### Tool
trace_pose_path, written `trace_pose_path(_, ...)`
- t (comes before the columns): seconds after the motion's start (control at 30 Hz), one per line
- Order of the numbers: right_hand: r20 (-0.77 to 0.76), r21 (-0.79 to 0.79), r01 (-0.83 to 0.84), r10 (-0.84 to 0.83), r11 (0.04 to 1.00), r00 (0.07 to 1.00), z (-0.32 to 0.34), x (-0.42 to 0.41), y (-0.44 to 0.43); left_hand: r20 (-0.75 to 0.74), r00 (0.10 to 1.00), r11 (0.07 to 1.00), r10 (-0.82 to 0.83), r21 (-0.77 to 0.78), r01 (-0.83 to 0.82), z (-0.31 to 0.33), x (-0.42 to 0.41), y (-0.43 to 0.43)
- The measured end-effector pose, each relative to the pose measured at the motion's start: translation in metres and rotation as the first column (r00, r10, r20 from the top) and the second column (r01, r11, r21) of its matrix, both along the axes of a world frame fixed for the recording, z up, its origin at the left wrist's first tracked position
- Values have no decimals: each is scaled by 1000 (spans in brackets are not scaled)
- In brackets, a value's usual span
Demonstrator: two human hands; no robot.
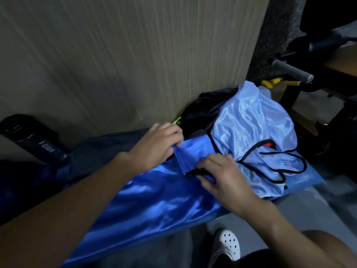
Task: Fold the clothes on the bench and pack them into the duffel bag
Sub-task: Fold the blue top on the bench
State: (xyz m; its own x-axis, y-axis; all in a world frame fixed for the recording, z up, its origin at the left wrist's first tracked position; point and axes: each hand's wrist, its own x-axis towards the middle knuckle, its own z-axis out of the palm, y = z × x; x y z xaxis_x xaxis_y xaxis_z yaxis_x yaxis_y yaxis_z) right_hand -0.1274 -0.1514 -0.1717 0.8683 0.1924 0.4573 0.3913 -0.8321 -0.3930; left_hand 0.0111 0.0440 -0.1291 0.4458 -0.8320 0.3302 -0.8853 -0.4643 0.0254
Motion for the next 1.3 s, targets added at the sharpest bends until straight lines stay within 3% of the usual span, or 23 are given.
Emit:
trace_pose_path(0.17, -20, -36, -23, 22, 999, 1000, -9, -4, 11, -113, 989, 994, 91, 64, -85, -32, -6, 38)
trace_pose_path(0.3, -47, 121, 265, -261, 957, 964, -8, -8, 4, -229, 953, 976, 197, 139, -168, -40, -9, 50)
trace_pose_path(0.4, -192, 124, 444, -417, 888, 888, -12, -8, -3, -280, 918, 959, 283, 56, -278, -35, -13, 35)
trace_pose_path(0.5, -274, 94, 492, -453, 865, 848, -15, -8, -4, -400, 868, 941, 293, -43, -337, -24, -14, -1)
trace_pose_path(0.6, -343, 94, 518, -461, 850, 819, -15, -8, -4, -517, 788, 912, 335, -34, -409, -23, -13, -26)
trace_pose_path(0.73, -405, 121, 472, -391, 873, 827, -14, -9, -4, -629, 736, 891, 248, -149, -428, -32, -9, -22)
trace_pose_path(0.8, -449, 168, 398, -289, 902, 845, -10, -12, -5, -667, 716, 879, 206, -194, -435, -35, -6, -12)
trace_pose_path(0.87, -475, 120, 302, -213, 946, 854, -6, -17, -7, -683, 702, 874, 204, -195, -444, -36, -4, -3)
trace_pose_path(0.97, -318, -75, 179, -193, 981, 928, -6, -22, -9, -674, 703, 882, 226, -164, -442, -42, -6, 4)
trace_pose_path(1.07, -228, -144, 127, -157, 981, 961, -4, -25, -11, -674, 701, 893, 233, -138, -429, -47, -8, 4)
trace_pose_path(1.2, -388, 13, 94, -82, 995, 918, -6, -27, -15, -655, 710, 891, 258, -122, -437, -47, -9, 1)
trace_pose_path(1.3, -358, 23, 122, -106, 992, 928, -9, -27, -15, -638, 716, 890, 282, -105, -444, -47, -9, 1)
